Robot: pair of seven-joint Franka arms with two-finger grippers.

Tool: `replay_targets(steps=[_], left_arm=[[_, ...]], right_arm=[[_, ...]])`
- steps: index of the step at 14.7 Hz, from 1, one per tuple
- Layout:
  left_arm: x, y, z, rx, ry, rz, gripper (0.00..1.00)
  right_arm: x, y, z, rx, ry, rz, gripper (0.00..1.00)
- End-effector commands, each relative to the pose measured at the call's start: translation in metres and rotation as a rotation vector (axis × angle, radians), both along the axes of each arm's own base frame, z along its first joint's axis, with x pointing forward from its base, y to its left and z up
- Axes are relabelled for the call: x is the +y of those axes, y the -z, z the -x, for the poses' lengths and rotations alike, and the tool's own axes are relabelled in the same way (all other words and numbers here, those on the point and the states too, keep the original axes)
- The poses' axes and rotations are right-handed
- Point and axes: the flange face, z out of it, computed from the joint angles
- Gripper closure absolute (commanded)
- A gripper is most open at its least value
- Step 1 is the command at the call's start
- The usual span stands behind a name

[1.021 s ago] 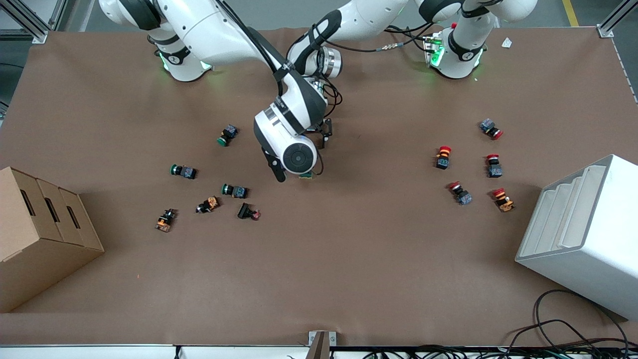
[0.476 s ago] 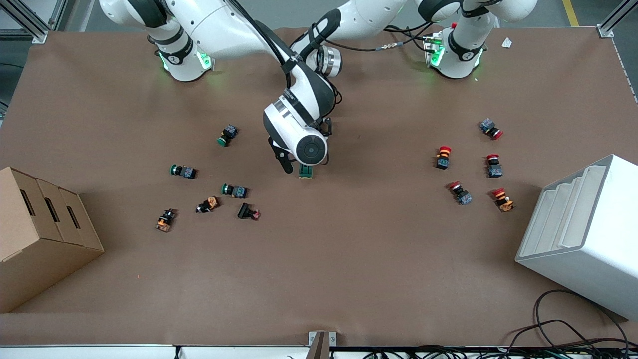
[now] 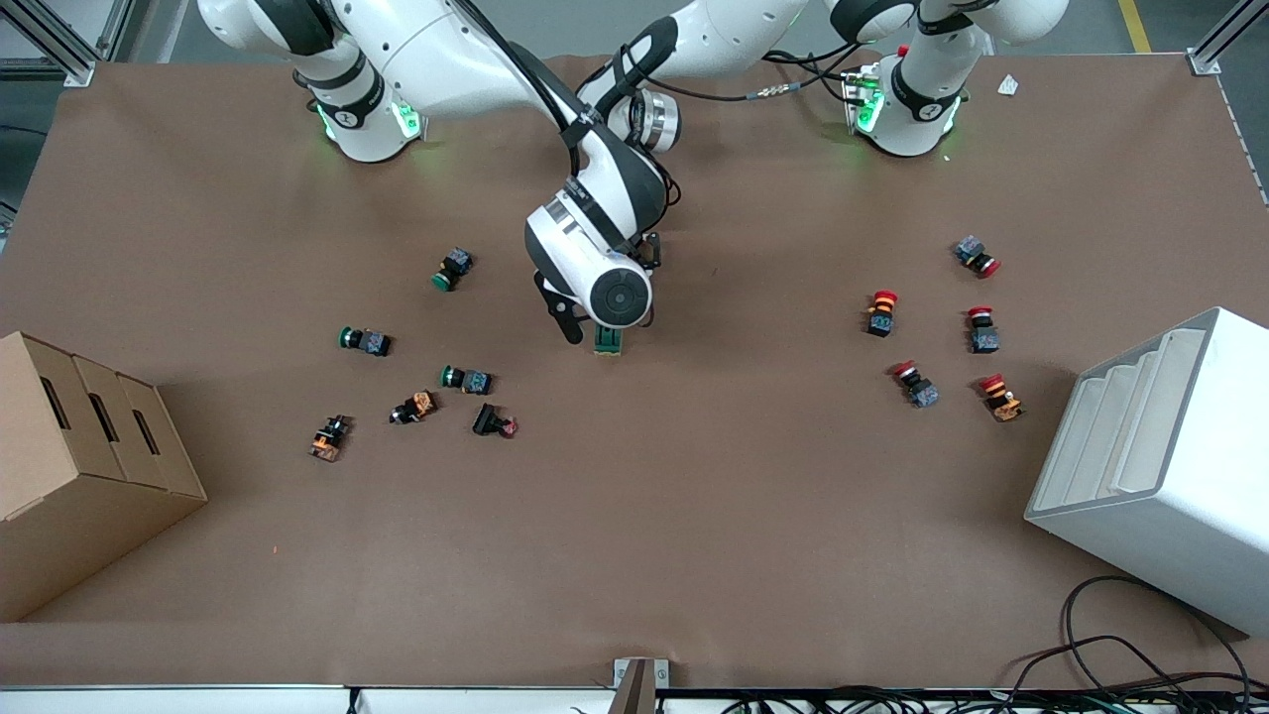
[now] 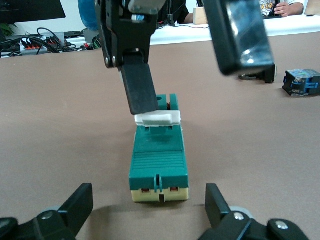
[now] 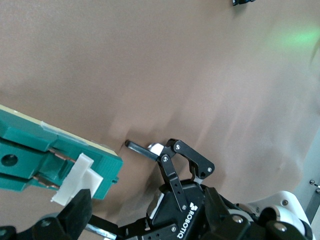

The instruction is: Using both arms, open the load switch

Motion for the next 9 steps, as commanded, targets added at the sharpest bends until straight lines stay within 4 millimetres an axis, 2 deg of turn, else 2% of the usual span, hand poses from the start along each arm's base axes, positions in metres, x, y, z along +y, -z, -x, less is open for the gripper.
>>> replay_targets(steps=[1,5,9], left_arm=[[0.010,0.016,0.016,0.020,0.029,-0.028,0.01],[0.011,0.016,0.016,0.018,0.030,-0.034,0.01],[0.010,0.014,0.015,0.017,0.031,-0.032,0.01]], right_arm=[[-0.002,0.011,0.004,-0.015,0.001,0.020,0.00],[-0.003,0.009,0.003,-0.017,-0.004,0.018,0.00],[-0.020,-0.013,-0.021,-0.067,-0.053,0.011,0.00]])
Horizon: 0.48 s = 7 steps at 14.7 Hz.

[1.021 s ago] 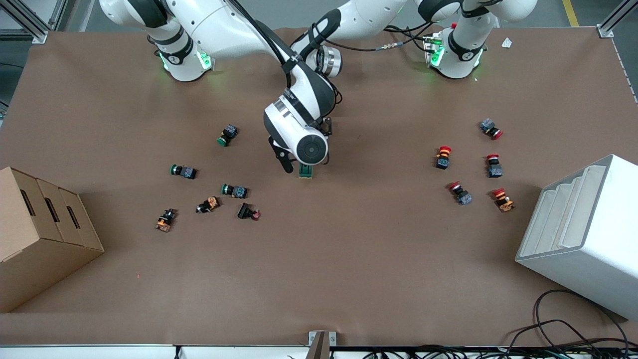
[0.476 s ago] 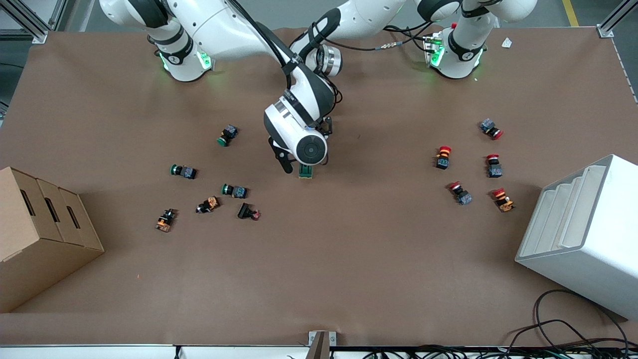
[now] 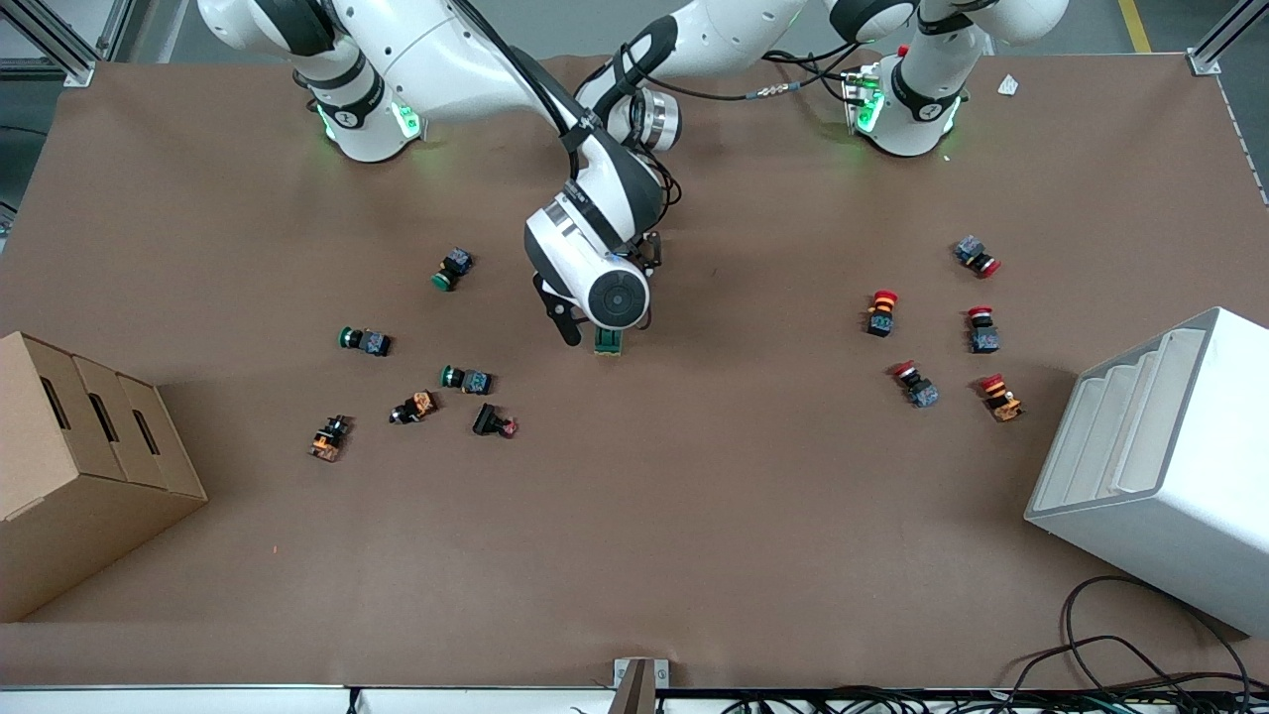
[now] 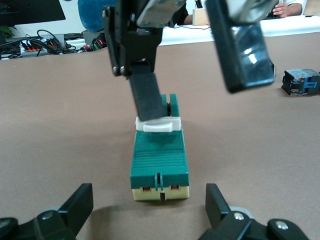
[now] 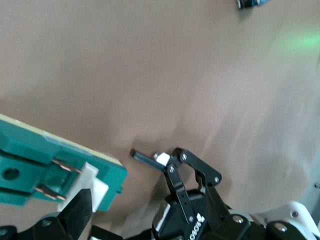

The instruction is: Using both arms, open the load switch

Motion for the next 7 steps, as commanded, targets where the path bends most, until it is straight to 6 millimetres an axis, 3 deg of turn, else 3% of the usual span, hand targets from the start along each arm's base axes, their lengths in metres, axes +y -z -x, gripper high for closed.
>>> replay_targets(steps=[1,4,7], left_arm=[[0.009,0.014,0.014,0.023,0.026,-0.030,0.01],[0.009,0.014,0.016,0.023,0.030,-0.028,0.01],[0.008,0.014,0.016,0.022,0.029,-0.024,0.01]], right_arm=[[-0.028,-0.032,-0.028,-0.042,-0.064,-0.013,0.00],[-0.088,-0.088,-0.069,-0.034,-0.203,-0.079,0.00],[-0.169,-0.137,-0.112,-0.059,-0.322,-0.160,0.00]])
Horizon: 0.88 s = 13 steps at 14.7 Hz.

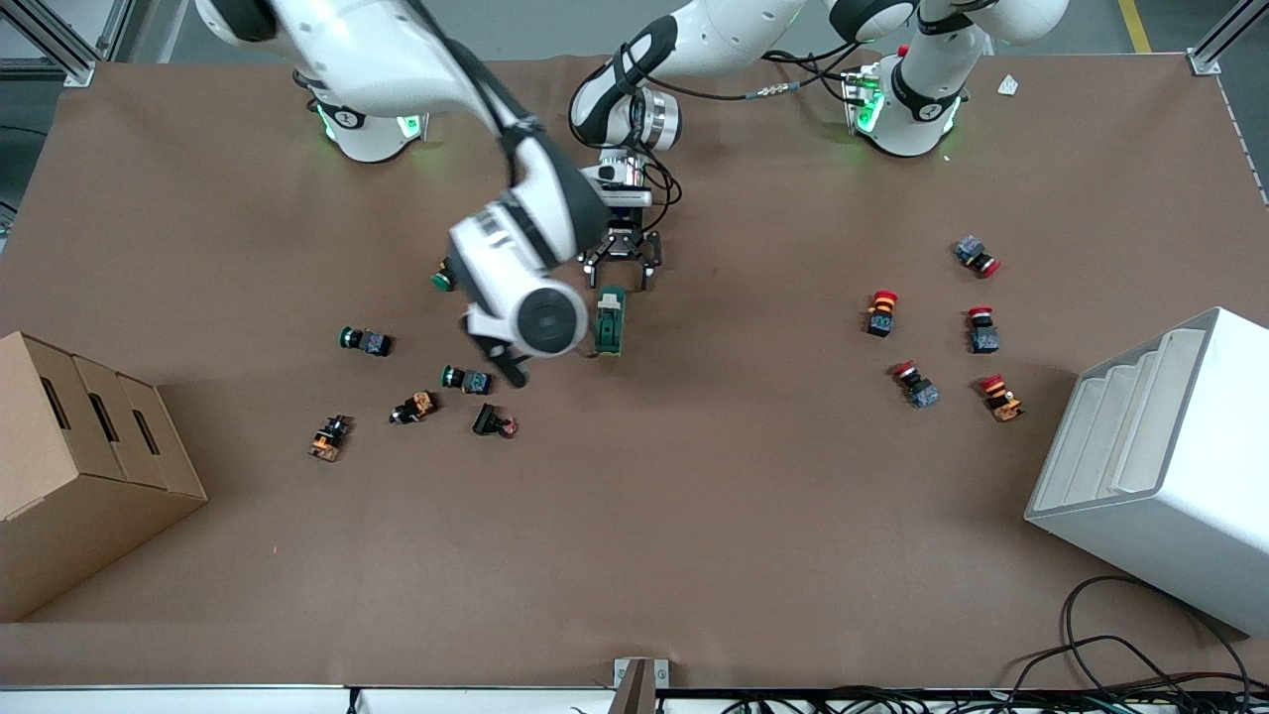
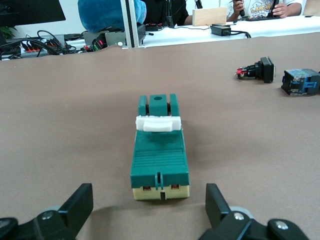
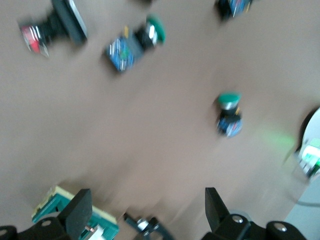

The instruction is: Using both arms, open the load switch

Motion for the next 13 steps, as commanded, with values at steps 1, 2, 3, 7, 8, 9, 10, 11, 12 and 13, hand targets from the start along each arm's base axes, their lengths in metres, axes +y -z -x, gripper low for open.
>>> replay_targets(steps=[1,2,3,7,8,9,10,11,12,13], left_arm=[[0.008,0.013,0.015,0.025,0.029,-0.024,0.01],[0.008,0.013,0.016,0.025,0.030,-0.025,0.01],[0.007,0.013,0.017,0.025,0.032,-0.025,0.01],[0.005,0.013,0.025,0.026,0.044,-0.022,0.01],[0.004,0.012,0.025,0.027,0.045,-0.020,0.01],[0.004,0.013,0.027,0.028,0.048,-0.020,0.01],[0.004,0.012,0.027,0.028,0.049,-0.022,0.01],[0.004,0.010,0.029,0.028,0.052,-0.023,0.01],[0.002,0.008,0.032,0.030,0.057,-0.021,0.01],[0.003,0.009,0.031,0.030,0.057,-0.022,0.01]], right_arm=[[-0.078,-0.047,-0.028,-0.011,-0.115,-0.098,0.00],[-0.109,-0.060,-0.040,-0.021,-0.161,-0.137,0.00],[-0.139,-0.075,-0.051,-0.038,-0.211,-0.164,0.00],[-0.245,-0.123,-0.075,-0.091,-0.455,-0.303,0.00],[-0.266,-0.131,-0.078,-0.094,-0.511,-0.305,0.00],[-0.283,-0.139,-0.079,-0.099,-0.563,-0.299,0.00],[-0.298,-0.148,-0.080,-0.105,-0.605,-0.299,0.00],[-0.311,-0.155,-0.081,-0.113,-0.628,-0.309,0.00],[-0.328,-0.165,-0.083,-0.127,-0.642,-0.313,0.00],[-0.345,-0.172,-0.085,-0.138,-0.661,-0.323,0.00]])
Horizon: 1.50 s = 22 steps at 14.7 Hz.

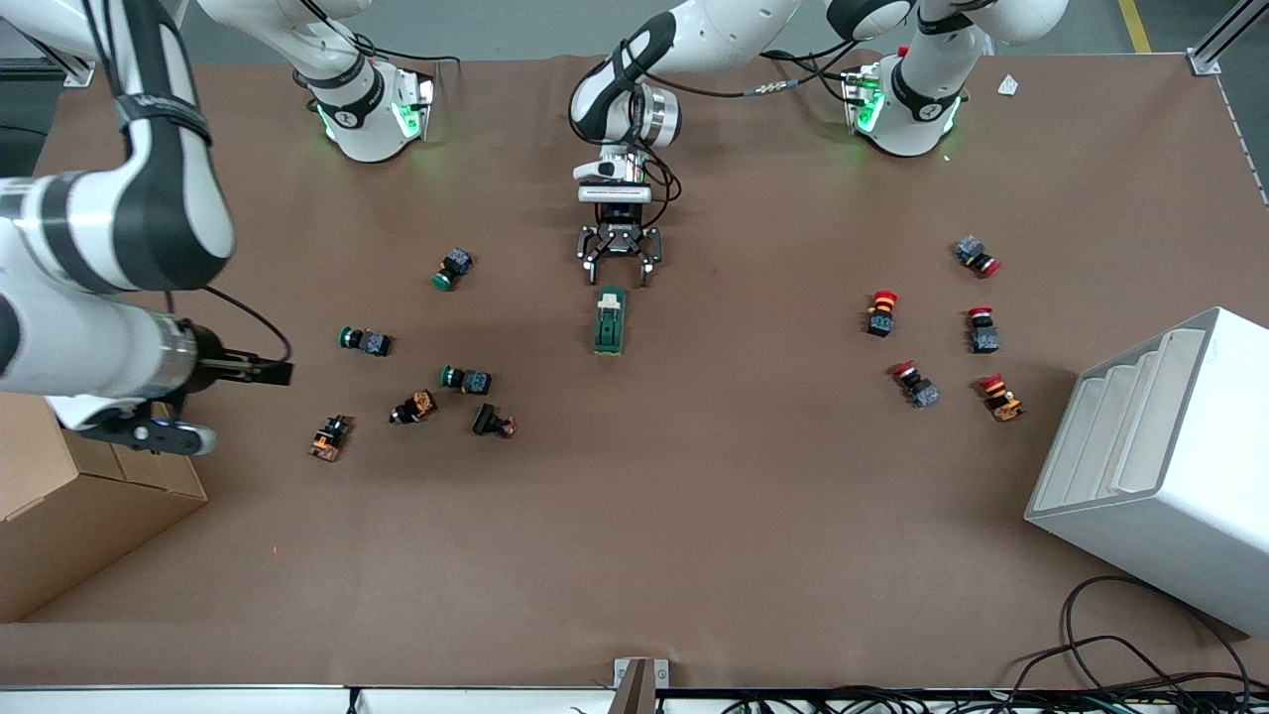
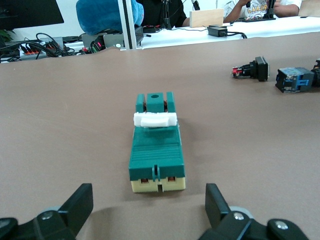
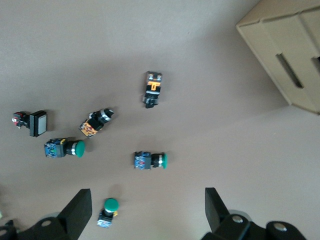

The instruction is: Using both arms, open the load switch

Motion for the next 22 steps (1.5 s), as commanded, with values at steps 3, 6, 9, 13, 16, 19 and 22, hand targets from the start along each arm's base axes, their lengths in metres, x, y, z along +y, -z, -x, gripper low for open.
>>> replay_targets(steps=[3,6,9,13,16,19,22], left_arm=[[0.002,0.006,0.023,0.038,0.045,-0.013,0.01],[-0.001,-0.001,0.029,0.059,0.016,-0.002,0.01],[-0.015,-0.042,0.037,0.108,-0.037,-0.032,0.01],[-0.030,-0.072,0.030,0.146,-0.109,-0.029,0.01],[-0.049,-0.111,0.018,0.226,-0.198,-0.040,0.01],[-0.058,-0.165,0.010,0.294,-0.269,-0.005,0.01],[-0.060,-0.213,-0.013,0.374,-0.358,0.039,0.01]], right_arm=[[-0.068,-0.034,0.000,-0.053,-0.068,-0.027,0.00],[-0.078,-0.037,0.003,-0.034,-0.050,-0.023,0.00],[-0.085,-0.044,0.002,-0.046,-0.038,-0.028,0.00],[-0.081,-0.054,0.002,-0.050,-0.045,-0.024,0.00],[-0.071,-0.063,0.009,-0.013,-0.052,-0.038,0.00],[-0.054,-0.068,0.013,0.001,-0.078,-0.049,0.00],[-0.054,-0.079,0.017,-0.016,-0.067,-0.034,0.00]])
